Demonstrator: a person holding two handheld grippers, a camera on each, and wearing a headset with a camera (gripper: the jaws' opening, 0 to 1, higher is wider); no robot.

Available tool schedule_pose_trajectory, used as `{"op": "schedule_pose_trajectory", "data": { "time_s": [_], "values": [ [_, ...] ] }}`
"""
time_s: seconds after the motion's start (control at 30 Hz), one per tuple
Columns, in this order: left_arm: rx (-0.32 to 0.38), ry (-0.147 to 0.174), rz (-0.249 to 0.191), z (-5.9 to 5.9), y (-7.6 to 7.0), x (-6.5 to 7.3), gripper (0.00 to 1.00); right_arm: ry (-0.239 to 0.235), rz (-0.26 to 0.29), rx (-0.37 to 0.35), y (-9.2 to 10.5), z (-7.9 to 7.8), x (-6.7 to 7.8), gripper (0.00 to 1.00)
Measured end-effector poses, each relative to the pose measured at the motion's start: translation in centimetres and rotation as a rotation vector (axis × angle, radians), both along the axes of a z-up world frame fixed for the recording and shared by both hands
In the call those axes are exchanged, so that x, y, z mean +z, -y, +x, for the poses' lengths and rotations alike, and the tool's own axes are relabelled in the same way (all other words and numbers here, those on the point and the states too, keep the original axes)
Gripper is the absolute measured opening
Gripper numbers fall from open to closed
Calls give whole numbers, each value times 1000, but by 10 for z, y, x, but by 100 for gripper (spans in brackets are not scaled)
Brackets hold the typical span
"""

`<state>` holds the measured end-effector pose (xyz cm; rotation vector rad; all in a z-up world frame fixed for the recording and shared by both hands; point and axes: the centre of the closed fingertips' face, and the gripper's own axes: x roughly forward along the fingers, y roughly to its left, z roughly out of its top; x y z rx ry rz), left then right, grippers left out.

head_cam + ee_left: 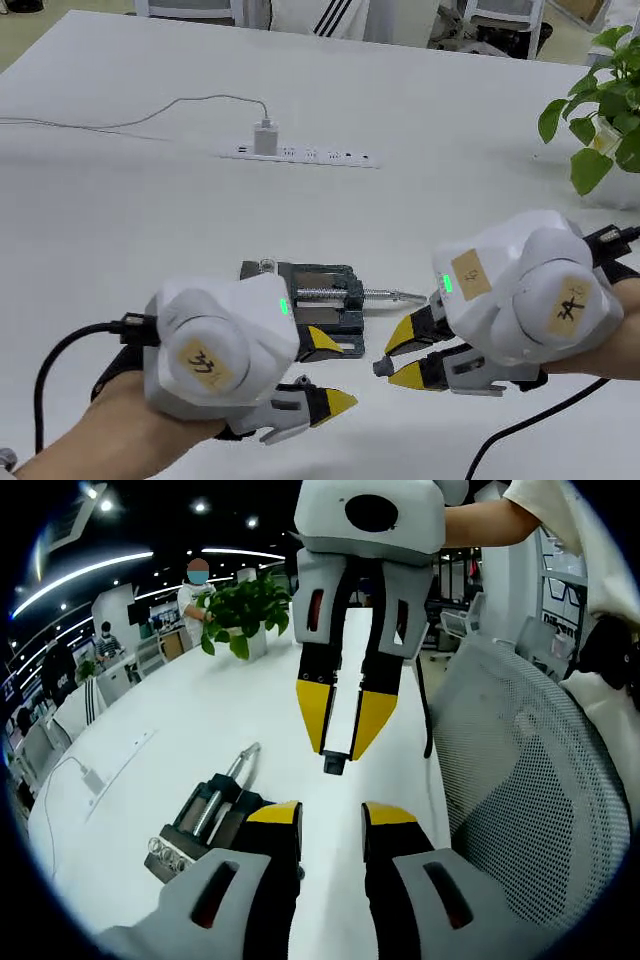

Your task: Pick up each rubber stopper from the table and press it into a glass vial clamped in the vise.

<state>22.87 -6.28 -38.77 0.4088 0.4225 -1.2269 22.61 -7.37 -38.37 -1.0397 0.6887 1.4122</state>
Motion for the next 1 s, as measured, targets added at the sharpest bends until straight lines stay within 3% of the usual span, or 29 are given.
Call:
{"op": "schedule_pose_trajectory", "data": {
  "time_s": [0.17, 0.53, 1.0],
  "values": [
    [-26, 28, 29, 1, 5, 0, 17, -10, -11, 12, -1, -1, -2, 7],
    [-68, 11, 45, -4, 13, 0, 8, -35, -18, 31, -6, -7, -6, 7],
    [-71, -18, 42, -10, 14, -7, 5, -48, -30, 48, -7, -16, -9, 7]
  ]
}}
